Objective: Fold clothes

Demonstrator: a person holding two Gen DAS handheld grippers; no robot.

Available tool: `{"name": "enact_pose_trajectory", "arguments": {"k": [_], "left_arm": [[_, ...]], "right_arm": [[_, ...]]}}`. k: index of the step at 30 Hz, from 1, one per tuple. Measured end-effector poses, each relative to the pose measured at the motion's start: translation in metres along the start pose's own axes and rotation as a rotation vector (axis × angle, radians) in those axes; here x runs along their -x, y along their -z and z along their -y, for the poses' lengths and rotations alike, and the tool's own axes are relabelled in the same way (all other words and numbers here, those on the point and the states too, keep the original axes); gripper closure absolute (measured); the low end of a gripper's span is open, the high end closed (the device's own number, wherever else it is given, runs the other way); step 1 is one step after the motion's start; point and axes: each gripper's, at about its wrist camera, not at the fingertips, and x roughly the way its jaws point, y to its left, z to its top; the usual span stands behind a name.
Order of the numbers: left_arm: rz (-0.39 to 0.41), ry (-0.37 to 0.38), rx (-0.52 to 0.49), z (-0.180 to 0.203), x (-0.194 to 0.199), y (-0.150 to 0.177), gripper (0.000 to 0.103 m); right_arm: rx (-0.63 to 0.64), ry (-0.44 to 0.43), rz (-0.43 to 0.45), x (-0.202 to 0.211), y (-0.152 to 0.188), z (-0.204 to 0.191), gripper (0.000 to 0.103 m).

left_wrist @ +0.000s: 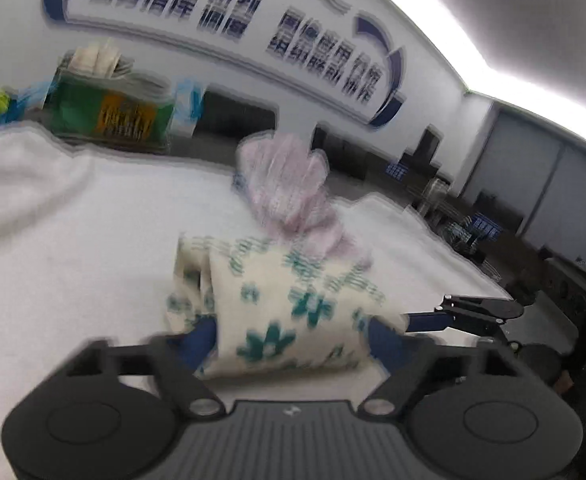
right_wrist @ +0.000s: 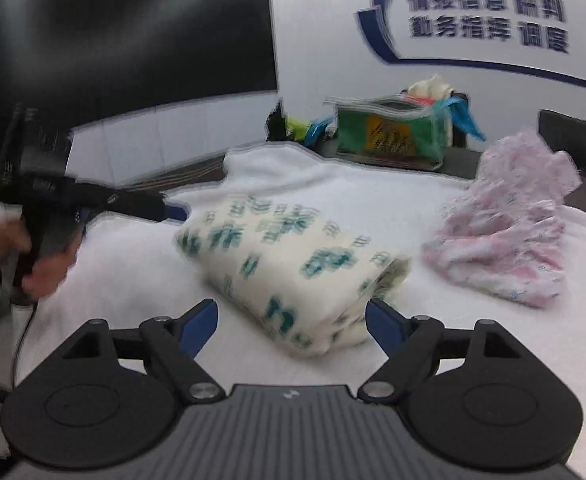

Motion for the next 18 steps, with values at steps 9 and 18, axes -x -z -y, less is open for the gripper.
{"name": "enact_pose_trajectory", "arguments": {"k": [9,18], "left_arm": [[0.013,-0.002,0.209,-0.030,0.000,0.008,0.099],[0.103,-0.095,-0.098,0.015,0.043,-0.001,0.027]], "right_arm": [[0.007,0.100,-0.064,-0.003,-0.017,-0.001,0.098],[0.290,0.230,0.033,0.039,-0.007,-0.016,0.042]]}}
